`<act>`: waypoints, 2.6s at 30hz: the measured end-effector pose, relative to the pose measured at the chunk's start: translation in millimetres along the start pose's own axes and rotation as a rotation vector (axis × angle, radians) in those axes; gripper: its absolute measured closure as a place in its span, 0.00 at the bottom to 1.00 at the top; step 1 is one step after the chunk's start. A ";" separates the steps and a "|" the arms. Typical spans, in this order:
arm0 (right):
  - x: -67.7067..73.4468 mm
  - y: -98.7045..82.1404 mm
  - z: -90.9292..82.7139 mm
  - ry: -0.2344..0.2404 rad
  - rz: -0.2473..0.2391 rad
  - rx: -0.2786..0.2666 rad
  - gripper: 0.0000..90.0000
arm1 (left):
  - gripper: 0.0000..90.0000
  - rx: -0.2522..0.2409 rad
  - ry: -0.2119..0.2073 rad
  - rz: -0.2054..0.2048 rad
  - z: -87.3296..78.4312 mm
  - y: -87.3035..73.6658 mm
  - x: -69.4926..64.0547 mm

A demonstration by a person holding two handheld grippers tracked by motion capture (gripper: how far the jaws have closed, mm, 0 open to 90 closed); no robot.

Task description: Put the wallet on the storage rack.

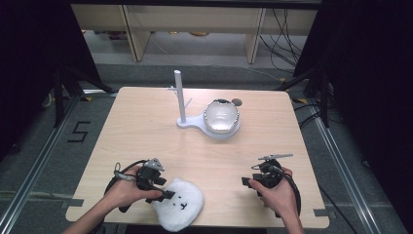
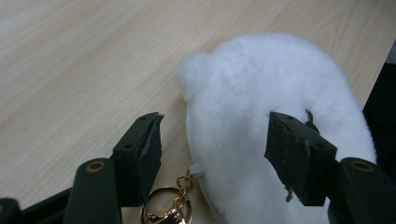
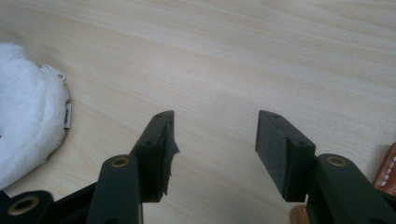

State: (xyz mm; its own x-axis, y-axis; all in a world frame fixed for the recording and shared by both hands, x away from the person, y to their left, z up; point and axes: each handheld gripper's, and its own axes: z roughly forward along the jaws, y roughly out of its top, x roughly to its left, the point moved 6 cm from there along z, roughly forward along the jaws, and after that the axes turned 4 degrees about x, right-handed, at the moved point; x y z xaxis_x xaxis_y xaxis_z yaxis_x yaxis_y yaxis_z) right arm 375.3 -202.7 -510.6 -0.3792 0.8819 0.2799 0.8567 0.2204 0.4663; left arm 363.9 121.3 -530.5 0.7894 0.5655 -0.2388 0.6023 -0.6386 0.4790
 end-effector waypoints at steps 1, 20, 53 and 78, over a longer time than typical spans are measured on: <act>-1.4 -0.1 1.2 -0.010 -0.016 -0.006 0.53 | 0.40 0.035 0.002 0.016 2.6 -1.7 1.8; 2.1 -1.4 5.9 0.007 -0.033 0.017 0.52 | 0.57 0.074 -0.017 -0.012 14.7 -2.3 -3.1; 65.4 33.3 -16.0 0.249 -0.115 -0.154 0.52 | 0.90 -0.286 0.064 0.223 -31.8 61.2 -30.8; 90.8 53.8 -7.0 0.369 -0.277 -0.190 0.82 | 0.88 -0.399 0.082 0.324 -51.5 93.2 -40.7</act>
State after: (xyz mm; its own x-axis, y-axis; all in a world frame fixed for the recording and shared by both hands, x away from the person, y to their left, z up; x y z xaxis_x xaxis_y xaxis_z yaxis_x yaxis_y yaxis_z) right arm 384.4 -113.7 -454.2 -0.7110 0.5875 0.3864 0.6409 0.3154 0.6998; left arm 381.8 65.7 -432.6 0.9063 0.4213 0.0346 0.2238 -0.5477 0.8062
